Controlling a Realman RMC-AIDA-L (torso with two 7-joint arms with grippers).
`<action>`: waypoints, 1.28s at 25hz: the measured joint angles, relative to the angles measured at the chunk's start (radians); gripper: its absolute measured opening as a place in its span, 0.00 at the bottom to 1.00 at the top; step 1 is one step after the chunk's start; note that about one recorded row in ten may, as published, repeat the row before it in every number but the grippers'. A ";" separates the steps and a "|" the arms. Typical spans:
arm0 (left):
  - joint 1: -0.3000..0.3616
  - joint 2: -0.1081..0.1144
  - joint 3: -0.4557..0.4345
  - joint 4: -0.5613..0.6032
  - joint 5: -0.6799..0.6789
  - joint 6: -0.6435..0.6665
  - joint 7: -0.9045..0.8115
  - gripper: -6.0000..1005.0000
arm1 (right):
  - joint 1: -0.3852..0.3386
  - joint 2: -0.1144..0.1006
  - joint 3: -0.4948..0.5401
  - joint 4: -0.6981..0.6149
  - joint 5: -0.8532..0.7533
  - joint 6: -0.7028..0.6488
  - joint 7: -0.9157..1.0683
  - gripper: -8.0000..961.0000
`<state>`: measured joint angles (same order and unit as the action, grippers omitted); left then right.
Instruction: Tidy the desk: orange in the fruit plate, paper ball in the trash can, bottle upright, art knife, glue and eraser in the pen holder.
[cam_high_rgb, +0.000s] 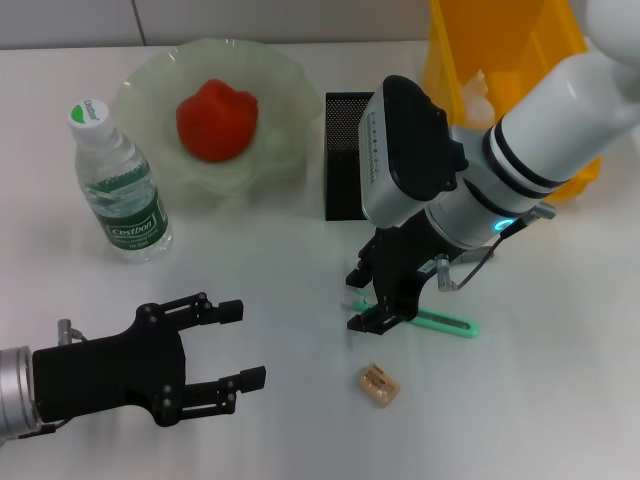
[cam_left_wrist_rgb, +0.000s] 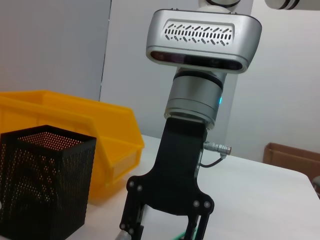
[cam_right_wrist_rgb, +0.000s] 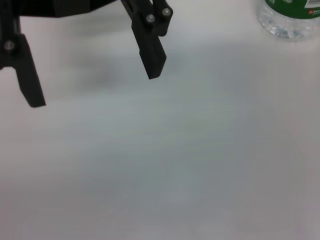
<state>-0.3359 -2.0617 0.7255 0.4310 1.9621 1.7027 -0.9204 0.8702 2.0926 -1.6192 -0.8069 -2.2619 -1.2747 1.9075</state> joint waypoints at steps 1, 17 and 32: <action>0.000 0.000 0.000 0.000 0.000 0.000 0.000 0.78 | 0.000 0.000 -0.002 0.000 0.000 0.003 0.001 0.59; 0.002 0.000 -0.005 0.000 -0.006 0.008 0.000 0.78 | 0.001 0.000 -0.013 0.003 -0.006 0.011 0.003 0.23; 0.000 0.000 -0.012 0.000 -0.009 0.009 0.000 0.78 | 0.004 0.000 -0.016 0.003 -0.008 0.011 0.004 0.23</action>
<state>-0.3359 -2.0616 0.7139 0.4310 1.9528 1.7120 -0.9203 0.8743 2.0922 -1.6347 -0.8037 -2.2704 -1.2639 1.9114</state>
